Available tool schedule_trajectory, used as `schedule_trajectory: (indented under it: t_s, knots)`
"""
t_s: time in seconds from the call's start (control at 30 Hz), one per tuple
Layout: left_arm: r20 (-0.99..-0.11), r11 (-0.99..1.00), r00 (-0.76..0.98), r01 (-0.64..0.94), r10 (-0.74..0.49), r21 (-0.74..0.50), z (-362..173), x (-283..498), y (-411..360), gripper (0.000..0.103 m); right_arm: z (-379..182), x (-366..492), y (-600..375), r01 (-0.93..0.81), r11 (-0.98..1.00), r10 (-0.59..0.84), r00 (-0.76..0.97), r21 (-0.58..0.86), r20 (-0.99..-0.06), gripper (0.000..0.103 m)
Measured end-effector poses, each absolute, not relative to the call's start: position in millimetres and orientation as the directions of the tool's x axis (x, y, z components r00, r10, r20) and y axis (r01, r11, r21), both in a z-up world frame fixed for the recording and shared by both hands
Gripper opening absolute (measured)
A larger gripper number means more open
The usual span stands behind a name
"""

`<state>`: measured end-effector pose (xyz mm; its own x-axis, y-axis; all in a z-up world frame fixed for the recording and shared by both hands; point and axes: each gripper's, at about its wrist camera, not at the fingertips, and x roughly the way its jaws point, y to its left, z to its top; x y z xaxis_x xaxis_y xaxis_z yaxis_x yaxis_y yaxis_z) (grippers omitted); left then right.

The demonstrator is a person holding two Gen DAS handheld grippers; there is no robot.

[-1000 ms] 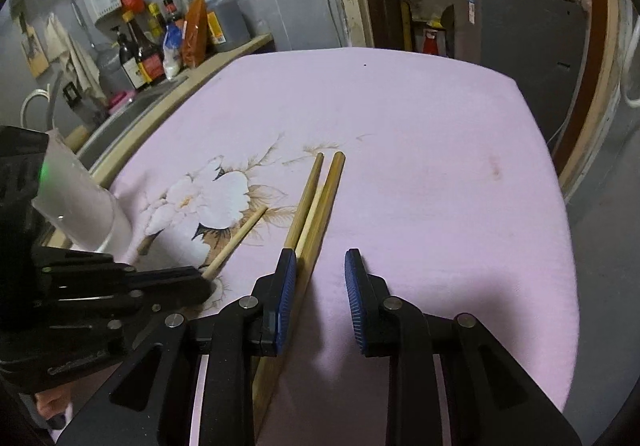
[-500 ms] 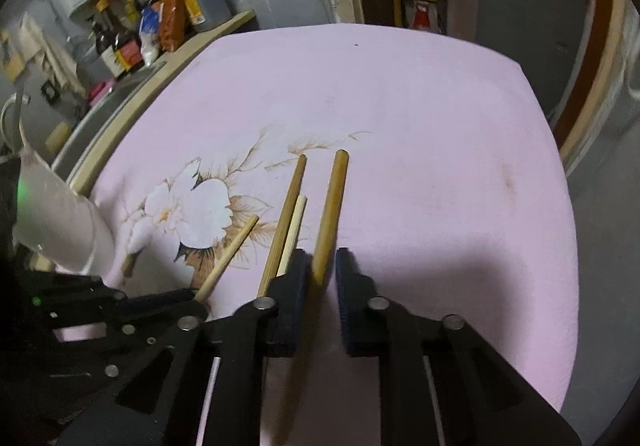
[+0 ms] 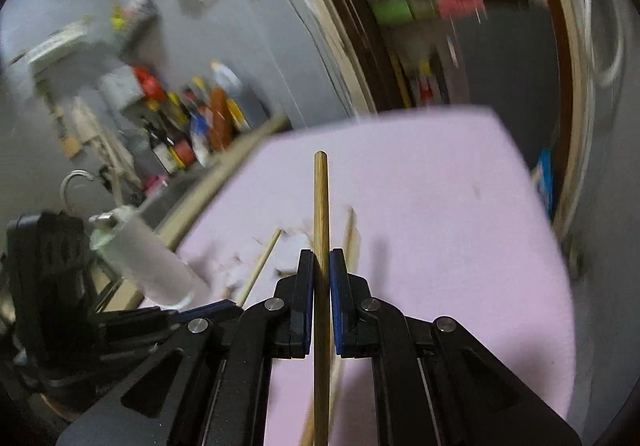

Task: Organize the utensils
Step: 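Lift both chopsticks with the left and right tools toward the holder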

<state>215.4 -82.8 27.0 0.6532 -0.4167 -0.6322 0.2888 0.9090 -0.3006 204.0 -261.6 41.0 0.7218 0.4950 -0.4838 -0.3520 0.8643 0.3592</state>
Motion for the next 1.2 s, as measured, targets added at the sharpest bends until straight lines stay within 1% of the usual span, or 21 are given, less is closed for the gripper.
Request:
schedule_trajectory:
  t_s: [0.13,0.2,0.3,0.33,0.43,0.53,0.7,0.93,1.07,1.2]
  knots:
    - [-0.534,0.912,0.742,0.291,-0.406,-0.289,44.1,195.4,-75.2,0.003,56.1,171.7,-249.3,-0.385,0.871,0.479,0.803,0.305,-0.355,0.006]
    - [-0.476,0.914,0.785,0.29,-0.397,-0.283,53.8,185.1,-71.4,0.003,63.7,162.7,-245.2,-0.395,0.874,0.473,0.827,0.284,-0.305,0.006]
    - [-0.384,0.908,0.834,0.296,-0.397,-0.296,66.3,168.8,-63.5,0.003,76.6,146.2,-234.6,-0.432,0.864,0.483,0.857,0.258,-0.181,0.006]
    - [-0.341,0.903,0.852,0.299,-0.398,-0.307,72.1,162.7,-56.1,0.003,81.2,141.6,-230.0,-0.437,0.866,0.478,0.866,0.241,-0.146,0.006]
    - [-0.265,0.909,0.89,0.289,-0.371,-0.3,90.3,149.9,-37.0,0.003,96.6,137.2,-218.3,-0.469,0.851,0.494,0.868,0.234,-0.058,0.006]
    - [-0.209,0.917,0.916,0.277,-0.342,-0.286,107.1,144.0,-21.1,0.003,112.4,140.8,-207.5,-0.503,0.829,0.518,0.855,0.247,0.003,0.006]
    - [-0.151,0.936,0.949,0.231,-0.277,-0.264,127.7,145.0,14.0,0.003,135.5,154.7,-179.7,-0.56,0.786,0.559,0.825,0.262,0.084,0.006]
    - [-0.063,0.955,0.983,0.149,-0.171,-0.255,146.4,160.2,75.1,0.003,160.9,178.2,-130.7,-0.588,0.753,0.553,0.809,0.296,0.201,0.006]
    - [-0.039,0.954,0.994,0.089,-0.105,-0.285,141.4,176.0,107.1,0.003,167.2,193.6,-102.5,-0.578,0.764,0.537,0.816,0.288,0.212,0.006]
    - [-0.039,0.949,0.997,0.044,-0.059,-0.311,133.3,190.5,130.9,0.003,163.8,202.5,-82.7,-0.555,0.785,0.512,0.832,0.276,0.215,0.006]
